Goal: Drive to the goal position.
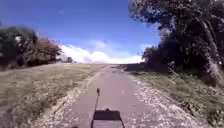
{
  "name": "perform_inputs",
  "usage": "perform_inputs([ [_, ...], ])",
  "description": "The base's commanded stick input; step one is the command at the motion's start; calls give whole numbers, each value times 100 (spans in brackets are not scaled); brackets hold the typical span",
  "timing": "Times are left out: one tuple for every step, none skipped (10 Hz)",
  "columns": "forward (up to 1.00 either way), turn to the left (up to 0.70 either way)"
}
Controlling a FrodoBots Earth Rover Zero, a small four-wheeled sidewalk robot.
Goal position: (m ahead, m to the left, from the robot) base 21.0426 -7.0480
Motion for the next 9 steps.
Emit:
perform_inputs([
  [100, 0],
  [100, 0],
  [100, 0],
  [100, 0],
  [100, 0],
  [100, 0],
  [100, 0],
  [100, 0],
  [100, 0],
])
